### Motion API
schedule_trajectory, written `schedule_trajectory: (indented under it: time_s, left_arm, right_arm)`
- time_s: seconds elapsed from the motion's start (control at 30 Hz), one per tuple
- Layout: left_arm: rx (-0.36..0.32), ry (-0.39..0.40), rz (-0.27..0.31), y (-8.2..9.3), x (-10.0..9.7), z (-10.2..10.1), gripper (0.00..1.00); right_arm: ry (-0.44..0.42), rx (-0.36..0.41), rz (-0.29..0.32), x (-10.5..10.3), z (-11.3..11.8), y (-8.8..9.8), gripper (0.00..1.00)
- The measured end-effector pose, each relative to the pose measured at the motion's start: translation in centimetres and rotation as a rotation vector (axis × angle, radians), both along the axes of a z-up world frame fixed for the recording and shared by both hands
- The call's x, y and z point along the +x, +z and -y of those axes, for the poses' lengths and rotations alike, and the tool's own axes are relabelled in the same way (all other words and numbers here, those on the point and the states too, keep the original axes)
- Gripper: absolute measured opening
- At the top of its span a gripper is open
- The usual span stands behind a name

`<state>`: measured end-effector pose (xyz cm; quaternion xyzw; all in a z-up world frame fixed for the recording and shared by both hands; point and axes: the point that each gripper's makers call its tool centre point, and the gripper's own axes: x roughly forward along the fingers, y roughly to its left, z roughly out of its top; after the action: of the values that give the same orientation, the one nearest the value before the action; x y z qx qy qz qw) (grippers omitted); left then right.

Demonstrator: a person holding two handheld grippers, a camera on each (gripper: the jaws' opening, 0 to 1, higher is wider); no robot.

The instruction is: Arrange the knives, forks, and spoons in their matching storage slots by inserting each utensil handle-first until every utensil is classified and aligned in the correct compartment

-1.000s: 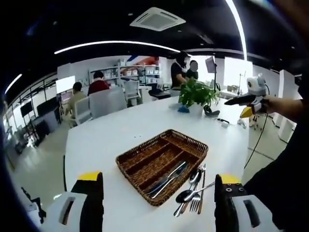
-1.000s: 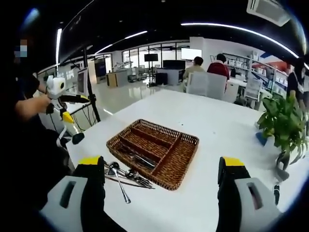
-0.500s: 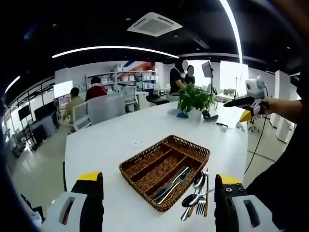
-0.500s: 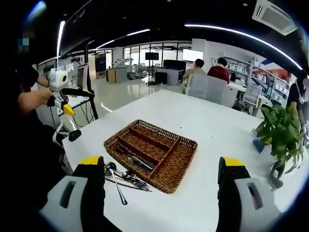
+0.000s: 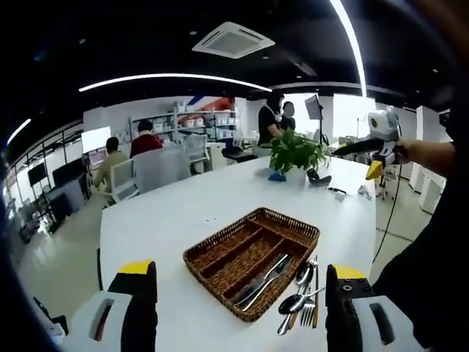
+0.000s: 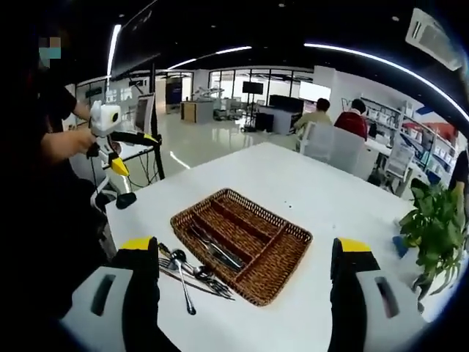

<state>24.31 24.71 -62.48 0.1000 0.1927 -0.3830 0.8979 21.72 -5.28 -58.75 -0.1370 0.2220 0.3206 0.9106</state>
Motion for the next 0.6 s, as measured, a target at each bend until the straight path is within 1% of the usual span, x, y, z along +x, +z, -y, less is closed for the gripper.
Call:
schedule_trajectory:
  time_s: [0.03, 0.17, 0.2, 0.3, 0.33, 0.4, 0.53, 0.6]
  left_arm:
    - [-0.007, -0.002, -0.007, -0.1, -0.3, -0.2, 1.0]
    - [0.0, -0.013, -0.015, -0.4, -0.8, -0.3, 1.0]
    - [0.003, -0.021, -0.025, -0.6, -1.0, -0.5, 1.0]
    - [0.004, -0.022, -0.043, -1.0, -1.0, -0.8, 1.0]
    - [0.011, -0.023, -0.063, -1.4, -1.1, -1.0, 1.0]
    - [0.017, -0.027, -0.06, -1.5, -1.2, -1.0, 1.0]
    - [0.03, -0.032, -0.057, -1.7, -1.2, -1.2, 1.0]
    - [0.039, -0.031, -0.062, -1.9, -1.2, -1.4, 1.0]
  right_arm:
    - [0.022, -0.04, -0.004, 0.1, -0.4, -0.3, 0.99]
    - [0.042, -0.048, -0.01, 0.3, -1.4, -0.3, 0.99]
    - [0.057, -0.049, -0.017, 0.3, -2.1, -0.6, 0.99]
    - [0.076, -0.058, -0.033, 0.4, -3.0, -1.8, 0.99]
    - [0.084, -0.057, -0.04, 0.4, -3.3, -2.2, 0.99]
    - [0.099, -0.061, -0.054, 0.3, -3.9, -3.1, 0.99]
    - [0.12, -0.063, -0.068, 0.2, -4.8, -4.4, 0.99]
    - [0.136, -0.077, -0.067, 0.2, -5.2, -5.1, 0.99]
